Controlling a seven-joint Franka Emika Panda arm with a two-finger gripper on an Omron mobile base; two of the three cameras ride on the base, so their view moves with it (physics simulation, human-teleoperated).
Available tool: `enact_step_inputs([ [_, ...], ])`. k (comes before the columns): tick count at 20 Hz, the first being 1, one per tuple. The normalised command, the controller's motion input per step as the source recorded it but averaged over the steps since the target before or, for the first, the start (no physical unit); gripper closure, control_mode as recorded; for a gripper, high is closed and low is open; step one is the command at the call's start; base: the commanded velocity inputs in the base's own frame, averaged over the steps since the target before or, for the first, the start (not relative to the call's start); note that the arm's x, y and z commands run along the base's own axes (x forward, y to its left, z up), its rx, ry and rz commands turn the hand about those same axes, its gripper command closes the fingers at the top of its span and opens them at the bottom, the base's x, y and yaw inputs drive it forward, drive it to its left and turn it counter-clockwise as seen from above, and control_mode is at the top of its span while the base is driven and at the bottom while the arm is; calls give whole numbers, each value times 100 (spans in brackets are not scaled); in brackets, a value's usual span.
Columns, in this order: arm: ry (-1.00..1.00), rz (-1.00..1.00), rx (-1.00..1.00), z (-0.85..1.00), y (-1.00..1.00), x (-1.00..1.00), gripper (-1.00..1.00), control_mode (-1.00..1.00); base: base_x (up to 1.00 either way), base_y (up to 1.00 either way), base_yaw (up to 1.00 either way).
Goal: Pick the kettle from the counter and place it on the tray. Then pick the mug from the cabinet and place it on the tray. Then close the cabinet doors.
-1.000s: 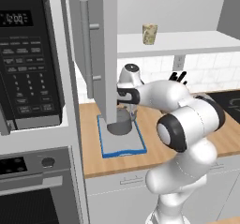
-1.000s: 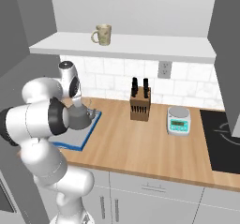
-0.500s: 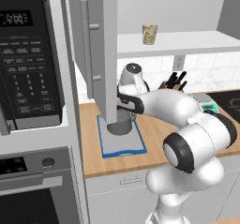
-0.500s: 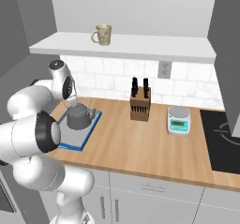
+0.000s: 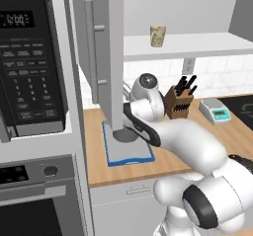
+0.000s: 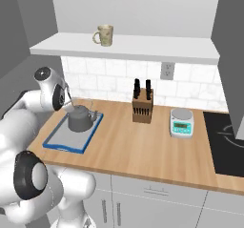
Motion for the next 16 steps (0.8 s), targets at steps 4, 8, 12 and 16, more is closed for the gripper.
enact_step_inputs([
  [4,0,0,-8,67,-23,-39,-100,-100,0,0,0],
  [8,0,0,-9,77,-34,-24,-100,-100,0,0,0],
  [12,-3,1,-15,74,-29,-8,-100,-100,0,0,0],
  [16,-12,8,-22,50,-35,-23,-100,-100,0,0,0],
])
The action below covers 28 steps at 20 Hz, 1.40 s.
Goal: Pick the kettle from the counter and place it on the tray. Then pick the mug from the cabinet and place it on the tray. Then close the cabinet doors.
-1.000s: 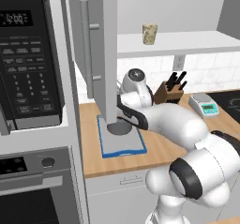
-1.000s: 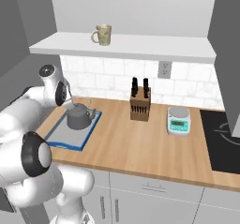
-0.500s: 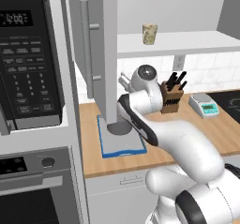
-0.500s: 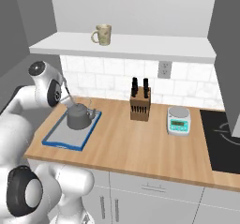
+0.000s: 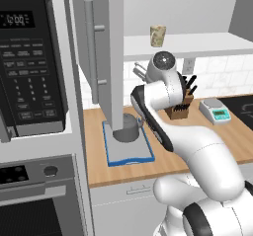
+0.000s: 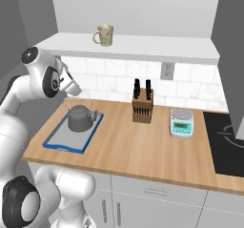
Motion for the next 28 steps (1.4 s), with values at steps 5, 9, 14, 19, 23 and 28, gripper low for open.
enact_step_inputs([
  [5,-21,14,-23,59,-34,-24,-100,-100,0,0,0],
  [9,-16,15,-22,71,-35,-6,-100,-100,0,0,0],
  [14,-6,6,-10,50,-17,-2,-100,-100,0,0,0],
  [19,0,0,0,0,2,0,-100,-100,0,0,0],
  [23,-1,0,0,21,0,0,-100,-100,0,0,0],
  [28,-7,0,-4,44,0,0,-100,-100,0,0,0],
])
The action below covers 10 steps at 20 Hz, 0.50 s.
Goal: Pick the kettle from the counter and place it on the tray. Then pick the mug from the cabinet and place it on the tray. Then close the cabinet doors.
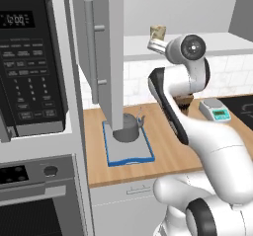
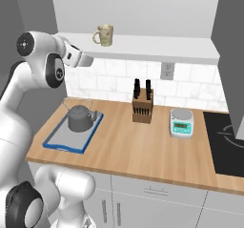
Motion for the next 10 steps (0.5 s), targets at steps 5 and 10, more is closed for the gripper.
enact_step_inputs([
  [5,-2,0,-6,36,2,12,-100,-100,0,0,0],
  [10,1,-8,-7,14,21,13,-100,-100,0,0,0],
])
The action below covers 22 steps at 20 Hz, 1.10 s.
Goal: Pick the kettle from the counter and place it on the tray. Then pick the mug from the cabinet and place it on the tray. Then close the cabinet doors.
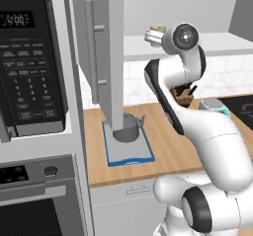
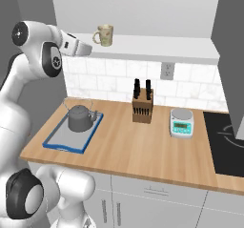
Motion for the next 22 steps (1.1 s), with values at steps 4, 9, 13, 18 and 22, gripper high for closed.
enact_step_inputs([
  [4,11,-21,-17,5,40,13,-100,-100,0,0,0],
  [9,7,-11,-7,0,9,16,-100,-100,0,0,0],
  [13,0,0,0,0,0,22,-100,-100,0,0,0],
  [18,0,0,0,0,-1,46,-100,-100,0,0,0],
  [22,0,0,1,0,0,46,-100,-100,0,0,0],
])
